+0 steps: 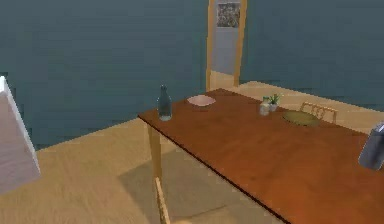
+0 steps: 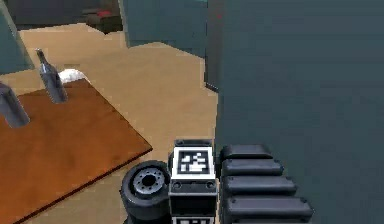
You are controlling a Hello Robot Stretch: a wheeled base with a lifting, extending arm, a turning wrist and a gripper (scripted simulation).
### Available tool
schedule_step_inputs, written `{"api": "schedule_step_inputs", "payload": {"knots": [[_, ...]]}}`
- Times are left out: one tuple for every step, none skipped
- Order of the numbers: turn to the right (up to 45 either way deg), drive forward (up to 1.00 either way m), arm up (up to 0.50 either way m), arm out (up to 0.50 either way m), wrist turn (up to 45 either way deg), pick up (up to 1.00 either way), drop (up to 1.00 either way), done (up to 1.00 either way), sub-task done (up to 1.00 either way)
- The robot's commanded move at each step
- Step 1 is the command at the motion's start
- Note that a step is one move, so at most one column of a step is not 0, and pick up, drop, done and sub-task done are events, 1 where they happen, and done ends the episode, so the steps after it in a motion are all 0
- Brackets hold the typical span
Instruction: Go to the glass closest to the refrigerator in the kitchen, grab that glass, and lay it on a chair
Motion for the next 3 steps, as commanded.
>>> {"api": "schedule_step_inputs", "payload": {"knots": [[15.0, 0.0, 0.0, 0.0, 0.0, 0.0, 0.0, 0.0, 0.0], [-45.0, 0.0, 0.0, 0.0, 0.0, 0.0, 0.0, 0.0, 0.0], [-6.0, 0.0, 0.0, 0.0, 0.0, 0.0, 0.0, 0.0, 0.0]]}}
